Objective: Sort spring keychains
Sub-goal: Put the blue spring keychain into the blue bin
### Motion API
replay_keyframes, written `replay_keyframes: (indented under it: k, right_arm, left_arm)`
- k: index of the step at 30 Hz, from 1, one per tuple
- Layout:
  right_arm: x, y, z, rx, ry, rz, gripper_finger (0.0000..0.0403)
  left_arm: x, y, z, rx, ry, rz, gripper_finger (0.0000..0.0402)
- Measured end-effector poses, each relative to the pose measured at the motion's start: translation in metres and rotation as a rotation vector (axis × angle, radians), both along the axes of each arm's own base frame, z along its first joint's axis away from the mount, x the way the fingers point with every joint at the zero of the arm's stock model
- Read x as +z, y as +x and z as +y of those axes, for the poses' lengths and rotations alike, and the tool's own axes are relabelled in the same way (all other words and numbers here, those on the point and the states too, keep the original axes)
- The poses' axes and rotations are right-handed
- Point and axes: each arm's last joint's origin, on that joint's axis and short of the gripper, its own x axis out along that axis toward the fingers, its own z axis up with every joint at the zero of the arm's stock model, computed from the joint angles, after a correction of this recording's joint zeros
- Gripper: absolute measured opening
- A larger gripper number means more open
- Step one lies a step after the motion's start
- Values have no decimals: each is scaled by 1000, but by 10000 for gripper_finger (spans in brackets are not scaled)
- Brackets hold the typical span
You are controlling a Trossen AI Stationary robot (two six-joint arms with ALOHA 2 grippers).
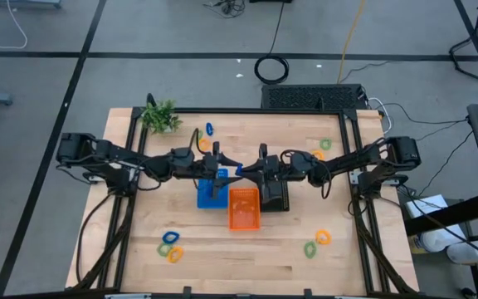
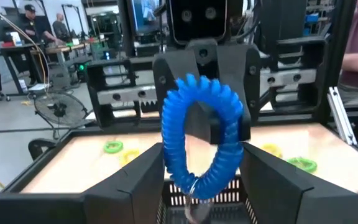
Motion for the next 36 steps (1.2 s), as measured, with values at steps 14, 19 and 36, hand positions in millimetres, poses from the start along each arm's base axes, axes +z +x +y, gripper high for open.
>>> replay_keyframes:
  k: [14, 19, 36]
  right_arm:
    - [0, 0, 0, 1, 0, 1, 4]
    - [0, 0, 0, 1, 0, 1, 4]
    - [0, 0, 0, 1, -1, 2, 4]
  left_arm:
    - [1, 0, 0, 0, 39, 0, 212]
    - [0, 0, 0, 1, 39, 2, 212]
    - [0, 0, 0, 7, 43, 4, 212]
